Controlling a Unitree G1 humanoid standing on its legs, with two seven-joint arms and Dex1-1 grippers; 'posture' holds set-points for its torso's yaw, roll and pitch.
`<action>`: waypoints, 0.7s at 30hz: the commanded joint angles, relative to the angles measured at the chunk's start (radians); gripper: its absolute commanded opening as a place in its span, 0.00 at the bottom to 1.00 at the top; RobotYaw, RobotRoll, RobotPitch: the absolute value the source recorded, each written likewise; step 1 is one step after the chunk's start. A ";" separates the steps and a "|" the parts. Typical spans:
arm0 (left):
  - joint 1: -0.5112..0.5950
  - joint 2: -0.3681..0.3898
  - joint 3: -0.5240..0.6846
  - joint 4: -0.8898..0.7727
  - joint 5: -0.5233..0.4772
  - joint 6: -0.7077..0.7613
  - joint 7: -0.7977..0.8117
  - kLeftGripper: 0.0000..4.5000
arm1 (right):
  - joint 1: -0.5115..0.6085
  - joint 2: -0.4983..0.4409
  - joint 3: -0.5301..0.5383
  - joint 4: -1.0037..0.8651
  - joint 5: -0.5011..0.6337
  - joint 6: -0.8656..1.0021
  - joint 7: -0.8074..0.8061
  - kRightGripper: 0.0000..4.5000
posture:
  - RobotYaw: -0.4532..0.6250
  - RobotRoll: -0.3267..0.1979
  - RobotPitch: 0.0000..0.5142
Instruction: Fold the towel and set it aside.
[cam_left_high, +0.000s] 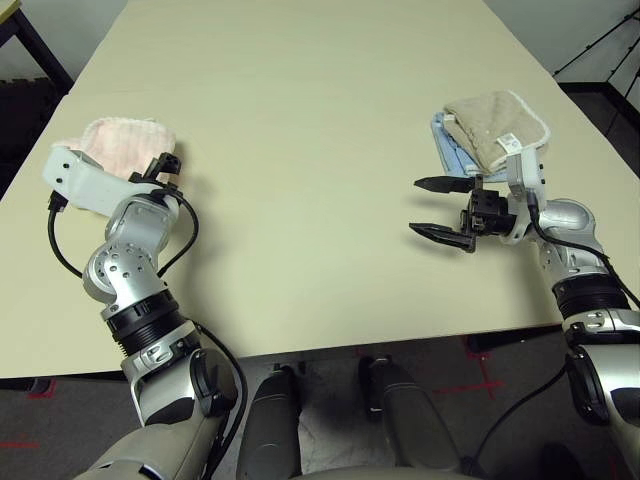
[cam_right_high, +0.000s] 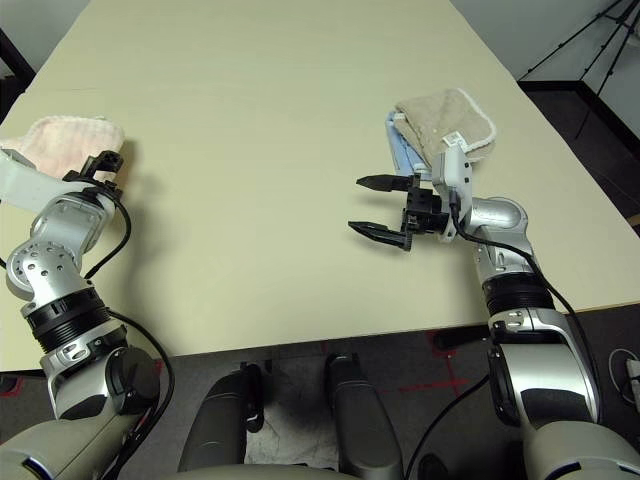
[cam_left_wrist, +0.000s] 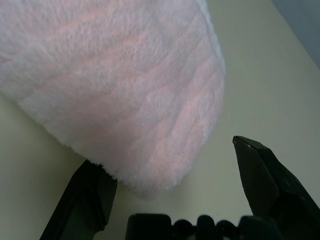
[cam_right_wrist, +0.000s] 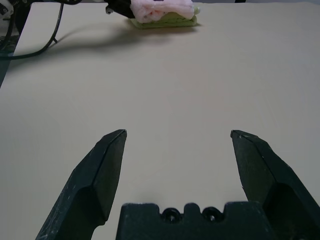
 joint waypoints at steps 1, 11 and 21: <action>0.019 0.049 0.003 0.033 0.028 -0.016 -0.032 0.98 | 0.009 -0.010 0.009 -0.005 -0.011 0.005 -0.001 1.00 | 0.37 0.62 0.37; 0.023 0.115 0.012 0.106 0.048 -0.037 -0.086 0.98 | 0.006 -0.017 0.009 -0.007 -0.014 0.008 0.001 1.00 | 0.37 0.62 0.37; 0.049 0.085 0.007 0.058 0.042 -0.009 -0.067 0.98 | 0.005 -0.015 0.009 -0.007 -0.013 0.007 0.000 1.00 | 0.37 0.62 0.36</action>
